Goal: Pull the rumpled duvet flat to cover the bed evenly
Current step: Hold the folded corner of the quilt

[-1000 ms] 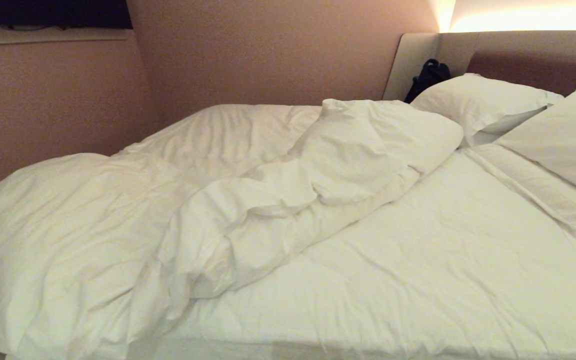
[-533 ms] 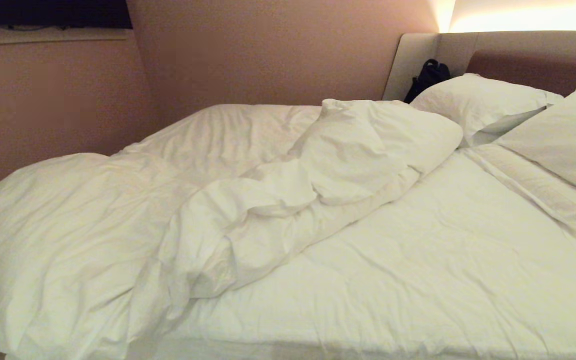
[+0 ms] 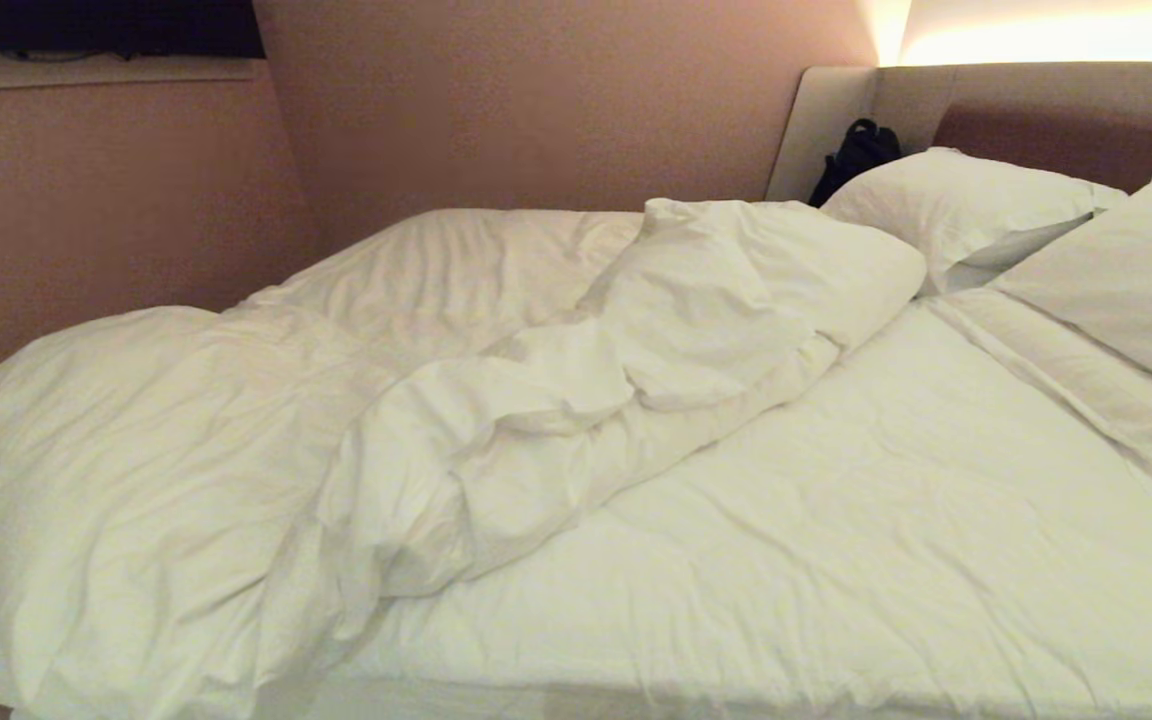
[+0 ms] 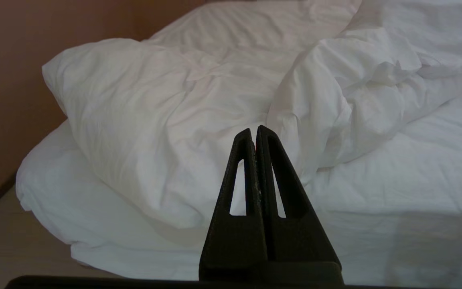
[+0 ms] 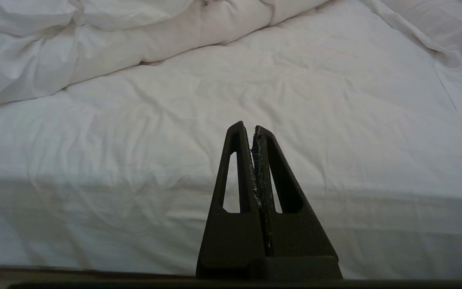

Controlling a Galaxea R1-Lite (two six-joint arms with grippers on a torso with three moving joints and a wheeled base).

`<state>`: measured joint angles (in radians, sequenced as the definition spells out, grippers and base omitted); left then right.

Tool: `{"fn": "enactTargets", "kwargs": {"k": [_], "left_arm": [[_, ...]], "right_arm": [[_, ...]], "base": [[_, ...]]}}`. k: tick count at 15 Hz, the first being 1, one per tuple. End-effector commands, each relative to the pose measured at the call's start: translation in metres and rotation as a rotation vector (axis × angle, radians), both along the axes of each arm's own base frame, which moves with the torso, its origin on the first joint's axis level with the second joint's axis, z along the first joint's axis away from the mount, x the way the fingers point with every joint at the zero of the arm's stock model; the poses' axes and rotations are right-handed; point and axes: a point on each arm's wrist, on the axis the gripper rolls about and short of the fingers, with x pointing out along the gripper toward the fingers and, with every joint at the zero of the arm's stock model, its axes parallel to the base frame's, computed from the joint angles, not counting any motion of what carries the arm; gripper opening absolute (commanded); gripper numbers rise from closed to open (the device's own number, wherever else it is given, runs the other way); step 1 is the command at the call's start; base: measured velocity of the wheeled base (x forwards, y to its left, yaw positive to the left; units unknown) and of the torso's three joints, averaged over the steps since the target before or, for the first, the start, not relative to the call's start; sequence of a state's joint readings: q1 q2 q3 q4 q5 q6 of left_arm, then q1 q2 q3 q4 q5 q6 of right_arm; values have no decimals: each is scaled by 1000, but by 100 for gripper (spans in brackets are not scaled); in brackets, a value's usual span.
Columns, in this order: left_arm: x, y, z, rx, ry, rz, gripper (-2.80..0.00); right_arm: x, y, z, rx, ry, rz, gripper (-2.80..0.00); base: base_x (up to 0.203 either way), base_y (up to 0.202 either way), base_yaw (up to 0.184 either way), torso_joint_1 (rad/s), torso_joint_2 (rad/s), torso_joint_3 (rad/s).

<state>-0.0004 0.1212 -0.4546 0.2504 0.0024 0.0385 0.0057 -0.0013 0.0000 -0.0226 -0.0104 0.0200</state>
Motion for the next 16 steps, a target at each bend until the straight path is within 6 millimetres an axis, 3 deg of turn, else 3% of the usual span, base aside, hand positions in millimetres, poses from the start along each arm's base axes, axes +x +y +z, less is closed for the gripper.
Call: {"fn": "enactTargets", "kwargs": {"k": [1, 7, 11, 16], "left_arm": [[-9, 0, -19, 1, -47, -1, -280], [17, 0, -56, -24, -63, -11, -280], [28, 0, -81, -20, 20, -6, -280], [31, 1, -93, -32, 64, 24, -280]], "right_arm": [[0, 0, 0, 0, 1, 0, -280], [0, 0, 0, 0, 1, 0, -280], [0, 0, 0, 0, 1, 0, -280], [0, 0, 0, 0, 1, 0, -280]], "base": [[0, 0, 0, 0, 0, 0], [0, 0, 0, 0, 0, 0], [0, 0, 0, 0, 0, 0], [0, 0, 0, 0, 0, 0]]}}
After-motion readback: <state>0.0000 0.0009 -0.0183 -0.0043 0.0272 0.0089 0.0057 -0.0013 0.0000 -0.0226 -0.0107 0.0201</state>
